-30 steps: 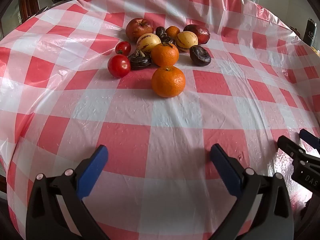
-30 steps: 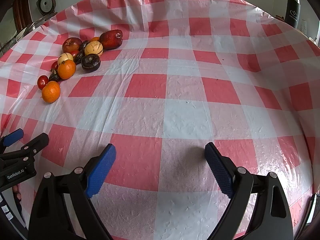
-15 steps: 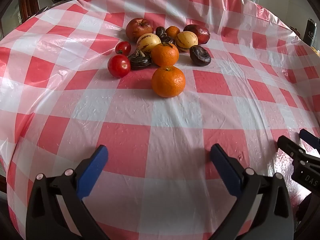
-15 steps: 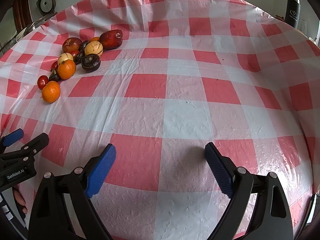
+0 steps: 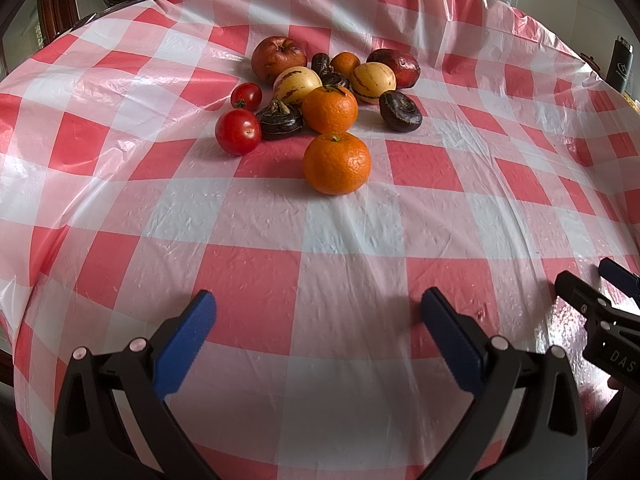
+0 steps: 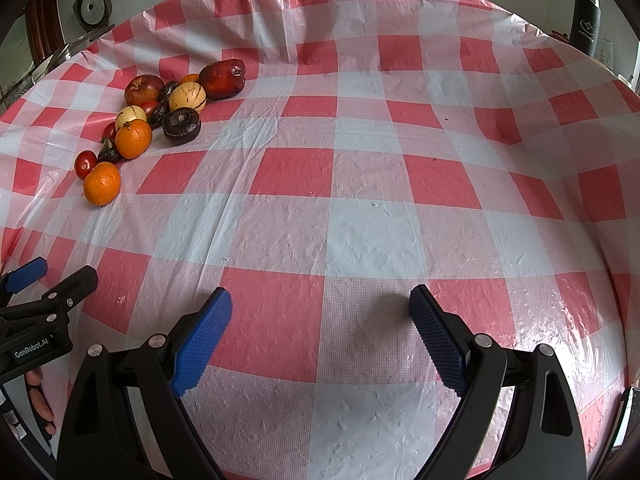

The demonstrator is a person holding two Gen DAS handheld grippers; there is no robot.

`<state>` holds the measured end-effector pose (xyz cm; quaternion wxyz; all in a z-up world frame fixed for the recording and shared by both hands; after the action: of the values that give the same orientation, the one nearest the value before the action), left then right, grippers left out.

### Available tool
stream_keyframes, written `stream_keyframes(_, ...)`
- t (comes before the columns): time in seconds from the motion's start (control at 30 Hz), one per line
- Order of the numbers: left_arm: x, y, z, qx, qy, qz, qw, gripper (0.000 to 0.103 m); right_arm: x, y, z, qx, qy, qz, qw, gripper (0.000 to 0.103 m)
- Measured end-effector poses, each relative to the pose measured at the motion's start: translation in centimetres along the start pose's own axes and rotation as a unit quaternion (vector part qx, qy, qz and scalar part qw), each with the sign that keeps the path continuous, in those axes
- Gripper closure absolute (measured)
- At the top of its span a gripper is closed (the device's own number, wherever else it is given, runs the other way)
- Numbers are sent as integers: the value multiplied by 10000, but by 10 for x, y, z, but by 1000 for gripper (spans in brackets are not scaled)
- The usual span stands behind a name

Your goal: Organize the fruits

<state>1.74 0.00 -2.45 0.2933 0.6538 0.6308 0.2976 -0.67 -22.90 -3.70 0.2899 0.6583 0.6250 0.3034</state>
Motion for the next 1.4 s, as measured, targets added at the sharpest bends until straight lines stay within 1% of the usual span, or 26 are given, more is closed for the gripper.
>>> stream_keyframes(0.2, 1, 1, 0, 23, 39, -31, 10000, 1, 1, 0, 0, -2, 0, -10, 10000, 16)
stream_keyframes(0.27, 2, 3, -1, 126, -7, -22, 9999, 1, 0, 0, 0, 34, 34, -17, 10000, 16)
stream_keyframes(0.37, 4, 8, 5, 134, -192, -117, 9997, 1, 0, 2, 3, 75, 121, -82, 9999, 16)
stream_keyframes(0.4, 7, 12, 8, 113, -252, -253, 9993, 1, 0, 1, 2, 65, 131, -89, 9999, 16)
stream_keyframes(0.47, 7, 21, 17, 141, -282, -318, 9990, 1, -1, 1, 2, 41, 178, -130, 9997, 16)
stream_keyframes(0.6, 3, 46, 33, -115, -184, -220, 9995, 1, 0, -2, -3, 8, 267, -156, 9995, 16)
stream_keyframes(0.67, -1, 55, 46, -103, -152, -136, 9997, 2, 0, 0, 0, -1, 297, -110, 9995, 16)
stream_keyframes(0.73, -5, 59, 57, -27, -153, -63, 9999, 10, -1, 1, -1, -2, 319, -87, 9995, 16)
stream_keyframes(0.8, -8, 61, 65, 27, -159, 32, 9999, 22, -1, 2, -1, 30, 333, -112, 9994, 16)
stream_keyframes(0.83, -9, 62, 65, -13, -201, 68, 9998, 27, -3, 3, -2, 7, 391, 3, 9992, 17)
stream_keyframes(0.9, -8, 63, 64, -111, -165, 140, 9997, 51, -4, 9, -2, -6, 666, 320, 9973, 17)
stream_keyframes(0.93, -7, 63, 62, -156, -205, 138, 9996, 56, 0, 16, 2, 57, 804, 413, 9959, 17)
stream_keyframes(0.97, -6, 62, 60, -179, -226, 133, 9995, 61, 6, 23, 6, 76, 871, 358, 9955, 17)
stream_keyframes(1.1, 11, 53, 45, -287, -312, -260, 9988, 61, 48, 64, 27, -226, 1061, -323, 9936, 19)
stream_keyframes(1.17, 21, 47, 33, -380, -262, -387, 9982, 61, 66, 79, 49, -157, 1325, -418, 9902, 26)
stream_keyframes(1.2, 27, 43, 28, -417, -249, -477, 9977, 61, 74, 87, 59, -168, 1407, -416, 9890, 32)
stream_keyframes(1.27, 35, 37, 21, -450, -241, -599, 9969, 61, 89, 99, 79, -123, 1529, -468, 9871, 32)
stream_keyframes(1.33, 42, 34, 16, -506, -302, -733, 9956, 61, 103, 104, 98, 55, 1675, -473, 9847, 33)
stream_keyframes(1.37, 44, 34, 16, -508, -305, -763, 9953, 61, 111, 107, 105, 94, 1676, -543, 9843, 34)
stream_keyframes(1.4, 45, 33, 17, -481, -340, -814, 9949, 61, 118, 109, 113, 117, 1623, -670, 9844, 36)
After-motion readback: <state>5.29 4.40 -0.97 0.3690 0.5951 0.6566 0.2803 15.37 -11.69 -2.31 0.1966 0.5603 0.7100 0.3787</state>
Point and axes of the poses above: each gripper's, at about its wrist camera, not at the fingertips, and z roughly the way its jaws point, x to its left, y to its top, the point moved 3 cm from there along z, roughly the way its jaws point, and after that the axes turned 14 degrees about -x, right-handed, at the moved point
